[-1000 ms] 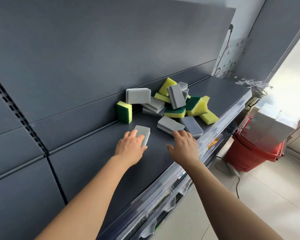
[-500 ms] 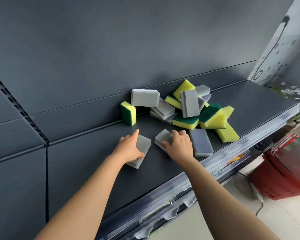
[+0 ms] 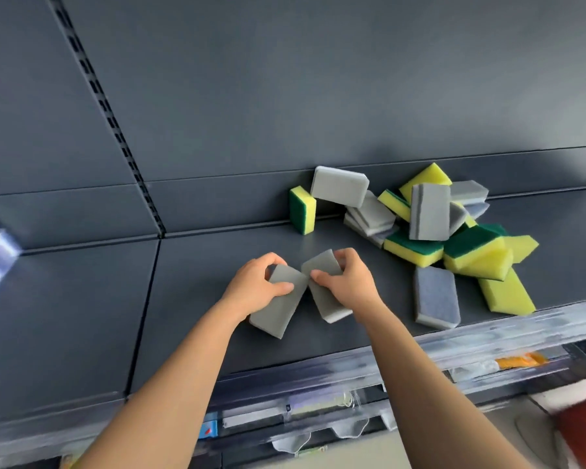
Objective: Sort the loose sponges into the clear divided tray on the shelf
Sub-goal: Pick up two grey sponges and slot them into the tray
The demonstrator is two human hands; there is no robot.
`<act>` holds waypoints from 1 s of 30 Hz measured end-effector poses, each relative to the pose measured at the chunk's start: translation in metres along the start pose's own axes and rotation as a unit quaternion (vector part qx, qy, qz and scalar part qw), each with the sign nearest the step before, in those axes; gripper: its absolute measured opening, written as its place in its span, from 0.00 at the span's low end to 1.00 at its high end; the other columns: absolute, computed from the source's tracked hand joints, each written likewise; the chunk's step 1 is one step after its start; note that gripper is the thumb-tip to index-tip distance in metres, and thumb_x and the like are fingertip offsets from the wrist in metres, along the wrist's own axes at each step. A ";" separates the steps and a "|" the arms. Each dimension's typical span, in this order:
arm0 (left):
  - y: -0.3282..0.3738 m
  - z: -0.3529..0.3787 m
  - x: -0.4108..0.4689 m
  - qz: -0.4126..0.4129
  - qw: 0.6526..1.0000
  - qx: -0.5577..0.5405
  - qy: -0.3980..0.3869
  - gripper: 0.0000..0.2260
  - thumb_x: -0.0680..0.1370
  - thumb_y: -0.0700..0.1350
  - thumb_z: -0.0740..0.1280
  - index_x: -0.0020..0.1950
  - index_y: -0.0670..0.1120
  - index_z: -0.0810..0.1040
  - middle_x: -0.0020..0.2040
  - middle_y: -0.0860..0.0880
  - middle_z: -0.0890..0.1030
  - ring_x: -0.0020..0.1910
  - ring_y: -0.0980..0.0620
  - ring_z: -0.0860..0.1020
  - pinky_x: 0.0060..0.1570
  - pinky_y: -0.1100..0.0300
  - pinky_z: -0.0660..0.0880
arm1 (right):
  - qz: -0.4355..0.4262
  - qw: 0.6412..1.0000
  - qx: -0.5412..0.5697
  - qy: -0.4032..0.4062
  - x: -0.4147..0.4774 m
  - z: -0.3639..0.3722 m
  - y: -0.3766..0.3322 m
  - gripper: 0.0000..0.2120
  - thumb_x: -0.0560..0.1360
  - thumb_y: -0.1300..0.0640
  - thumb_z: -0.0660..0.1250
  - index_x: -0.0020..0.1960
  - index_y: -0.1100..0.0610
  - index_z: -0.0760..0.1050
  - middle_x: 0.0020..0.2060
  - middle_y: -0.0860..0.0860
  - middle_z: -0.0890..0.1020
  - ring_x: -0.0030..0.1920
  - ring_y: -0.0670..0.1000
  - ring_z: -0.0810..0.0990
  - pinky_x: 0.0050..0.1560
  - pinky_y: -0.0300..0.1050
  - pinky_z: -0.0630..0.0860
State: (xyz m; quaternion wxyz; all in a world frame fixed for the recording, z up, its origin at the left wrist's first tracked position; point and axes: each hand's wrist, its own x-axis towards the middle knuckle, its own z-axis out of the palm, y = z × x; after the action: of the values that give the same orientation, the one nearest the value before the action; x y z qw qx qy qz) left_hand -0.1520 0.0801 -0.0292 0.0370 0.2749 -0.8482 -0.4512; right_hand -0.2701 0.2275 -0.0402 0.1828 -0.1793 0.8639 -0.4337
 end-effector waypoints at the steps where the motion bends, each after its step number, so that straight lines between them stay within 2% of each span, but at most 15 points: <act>1: -0.002 -0.005 -0.005 -0.003 0.999 -0.024 0.021 0.10 0.71 0.48 0.72 0.46 0.57 0.73 0.45 0.51 0.78 0.41 0.52 0.77 0.34 0.59 0.70 | -0.023 0.999 0.022 0.004 -0.002 0.005 -0.006 0.26 0.70 0.47 0.72 0.64 0.49 0.65 0.57 0.49 0.76 0.52 0.51 0.76 0.50 0.49 0.75; 4: -0.009 -0.023 -0.022 -0.010 0.994 -0.076 0.073 0.08 0.73 0.45 0.70 0.46 0.57 0.74 0.45 0.54 0.79 0.43 0.51 0.78 0.38 0.55 0.73 | -0.093 0.994 0.059 0.002 -0.010 0.021 -0.025 0.23 0.74 0.49 0.67 0.67 0.43 0.64 0.55 0.46 0.75 0.54 0.50 0.75 0.52 0.48 0.73; 9: -0.029 -0.062 -0.053 -0.017 0.984 -0.097 0.146 0.07 0.75 0.44 0.68 0.47 0.56 0.74 0.46 0.55 0.79 0.47 0.51 0.77 0.40 0.55 0.72 | -0.154 0.982 0.112 0.002 -0.028 0.051 -0.062 0.14 0.74 0.51 0.66 0.58 0.42 0.71 0.42 0.40 0.78 0.45 0.48 0.76 0.43 0.43 0.73; 16: -0.071 -0.122 -0.109 -0.026 0.963 -0.125 0.237 0.07 0.75 0.43 0.68 0.49 0.54 0.75 0.49 0.54 0.79 0.47 0.51 0.77 0.42 0.53 0.74 | -0.221 0.965 0.135 -0.035 -0.071 0.109 -0.119 0.13 0.73 0.51 0.68 0.56 0.42 0.71 0.43 0.49 0.78 0.44 0.51 0.75 0.45 0.47 0.74; 21: -0.110 -0.172 -0.152 -0.029 0.953 -0.118 0.278 0.09 0.74 0.45 0.69 0.47 0.59 0.74 0.48 0.57 0.79 0.48 0.55 0.77 0.43 0.55 0.76 | -0.243 0.957 0.147 -0.056 -0.106 0.157 -0.156 0.14 0.73 0.52 0.68 0.57 0.43 0.71 0.43 0.46 0.78 0.42 0.45 0.74 0.44 0.43 0.72; 26: -0.149 -0.222 -0.194 -0.029 0.943 -0.137 0.301 0.09 0.74 0.45 0.70 0.48 0.59 0.75 0.50 0.55 0.80 0.50 0.50 0.78 0.50 0.49 0.76 | -0.263 0.950 0.149 -0.072 -0.147 0.209 -0.195 0.14 0.73 0.52 0.69 0.57 0.43 0.71 0.42 0.45 0.77 0.41 0.42 0.73 0.43 0.41 0.70; 30: -0.179 -0.262 -0.227 -0.018 0.937 -0.133 0.322 0.10 0.73 0.45 0.70 0.45 0.60 0.75 0.49 0.55 0.80 0.49 0.51 0.78 0.46 0.54 0.75 | -0.271 0.947 0.158 -0.075 -0.180 0.254 -0.221 0.14 0.73 0.52 0.69 0.56 0.43 0.71 0.41 0.42 0.77 0.40 0.40 0.74 0.41 0.36 0.70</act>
State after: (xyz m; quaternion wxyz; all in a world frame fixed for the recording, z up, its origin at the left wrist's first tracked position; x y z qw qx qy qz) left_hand 0.1987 -0.0808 0.0264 0.3364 0.4132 -0.7183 -0.4473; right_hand 0.0395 0.0146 0.0271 0.1492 -0.4073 0.6869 -0.5832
